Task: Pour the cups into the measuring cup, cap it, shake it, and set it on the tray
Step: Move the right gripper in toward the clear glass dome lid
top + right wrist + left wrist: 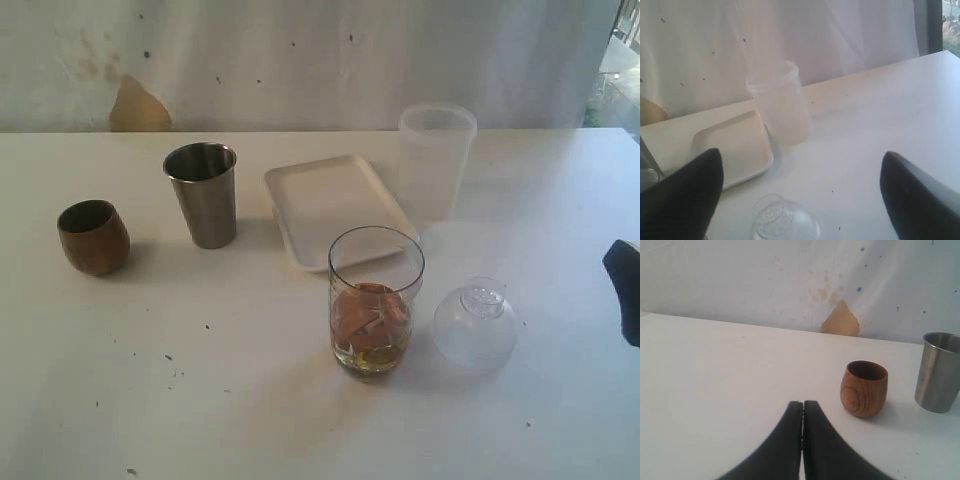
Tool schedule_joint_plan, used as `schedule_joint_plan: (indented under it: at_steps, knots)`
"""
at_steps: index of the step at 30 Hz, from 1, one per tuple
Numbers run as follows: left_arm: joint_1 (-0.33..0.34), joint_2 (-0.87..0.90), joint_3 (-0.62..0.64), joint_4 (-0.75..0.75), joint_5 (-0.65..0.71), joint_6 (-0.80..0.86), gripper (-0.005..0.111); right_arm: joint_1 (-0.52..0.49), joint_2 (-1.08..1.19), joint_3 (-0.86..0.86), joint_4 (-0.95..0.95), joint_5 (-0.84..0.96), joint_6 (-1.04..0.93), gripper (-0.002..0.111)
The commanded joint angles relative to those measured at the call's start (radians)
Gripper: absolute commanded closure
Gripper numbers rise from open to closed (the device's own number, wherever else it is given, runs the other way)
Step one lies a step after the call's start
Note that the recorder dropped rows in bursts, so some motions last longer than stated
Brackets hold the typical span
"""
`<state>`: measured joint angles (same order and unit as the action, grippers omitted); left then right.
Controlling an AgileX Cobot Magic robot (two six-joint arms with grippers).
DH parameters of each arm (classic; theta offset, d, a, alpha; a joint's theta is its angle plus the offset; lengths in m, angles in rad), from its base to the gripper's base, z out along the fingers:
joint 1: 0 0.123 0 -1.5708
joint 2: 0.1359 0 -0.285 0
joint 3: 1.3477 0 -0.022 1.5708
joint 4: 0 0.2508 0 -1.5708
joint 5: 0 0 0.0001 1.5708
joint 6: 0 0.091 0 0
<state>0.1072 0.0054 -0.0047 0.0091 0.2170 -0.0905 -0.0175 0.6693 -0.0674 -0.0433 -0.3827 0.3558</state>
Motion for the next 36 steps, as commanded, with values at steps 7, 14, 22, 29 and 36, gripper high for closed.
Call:
schedule_joint_plan:
  at_steps: [7, 14, 22, 29, 36]
  knots:
    - [0.001, -0.005, 0.005, -0.009, -0.014, 0.002, 0.106, -0.003, 0.003, -0.002, -0.04, -0.018, 0.036, 0.029]
    - [0.001, -0.005, 0.005, -0.009, -0.014, 0.002, 0.106, -0.003, 0.003, -0.002, -0.04, -0.005, 0.04, 0.029]
    - [0.001, -0.005, 0.005, -0.009, -0.014, 0.002, 0.106, -0.003, 0.003, -0.002, -0.04, -0.002, 0.053, 0.029]
    - [0.001, -0.005, 0.005, -0.009, -0.014, 0.002, 0.106, -0.003, 0.003, -0.002, -0.04, 0.0, 0.053, 0.029]
    - [0.001, -0.005, 0.005, -0.009, -0.014, 0.002, 0.106, -0.003, 0.003, -0.002, -0.04, -0.008, 0.053, 0.029]
